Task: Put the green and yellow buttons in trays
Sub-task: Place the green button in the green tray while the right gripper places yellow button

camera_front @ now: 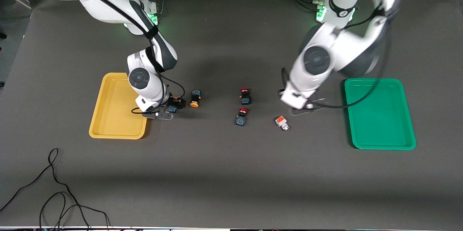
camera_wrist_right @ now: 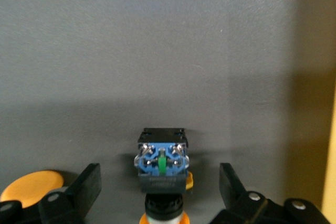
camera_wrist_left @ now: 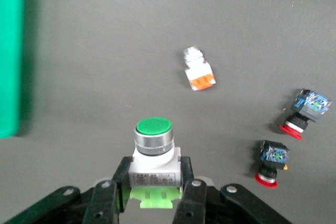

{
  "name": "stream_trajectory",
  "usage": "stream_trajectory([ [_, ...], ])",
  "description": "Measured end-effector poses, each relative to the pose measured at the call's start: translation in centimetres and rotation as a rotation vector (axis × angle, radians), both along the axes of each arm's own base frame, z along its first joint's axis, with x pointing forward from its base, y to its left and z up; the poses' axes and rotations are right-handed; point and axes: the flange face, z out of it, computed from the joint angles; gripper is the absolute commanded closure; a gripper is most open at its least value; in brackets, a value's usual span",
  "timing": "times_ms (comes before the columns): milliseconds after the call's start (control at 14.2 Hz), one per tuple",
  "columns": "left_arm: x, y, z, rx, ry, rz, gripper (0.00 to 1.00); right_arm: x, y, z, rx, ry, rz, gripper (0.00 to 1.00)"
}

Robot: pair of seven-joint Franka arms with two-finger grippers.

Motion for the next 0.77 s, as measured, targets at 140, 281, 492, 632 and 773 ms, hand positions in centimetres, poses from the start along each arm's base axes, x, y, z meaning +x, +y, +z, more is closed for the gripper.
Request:
stream_trajectory([
  [140, 1.6, 6.7, 2.7, 0.002, 0.024, -0.039, 0.95, 0.0, -0.1, -0.4, -0.002, 0.001, -0.001, 1.0],
  [281, 3.3, 15.5, 3.4, -0.015, 0.069, -0.096, 0.95, 0.1, 0.0, -0.3, -0.001, -0.002, -0.001, 1.0],
  [492, 4.5, 29.5, 3.3, -0.063, 0.083, -0.176, 0.95, 0.5, 0.1, 0.5, 0.006, -0.016, -0.001, 1.0],
  [632, 4.3, 35.4, 2.2, -0.069, 0.061, -0.216, 0.95, 1.1, 0.0, 3.0, 0.002, 0.0, -0.006, 1.0],
  [773, 4.2, 37.0, -1.7, -0.069, 0.001, -0.235, 0.95, 1.9, -1.8, 7.6, -0.017, 0.046, -0.028, 1.0],
])
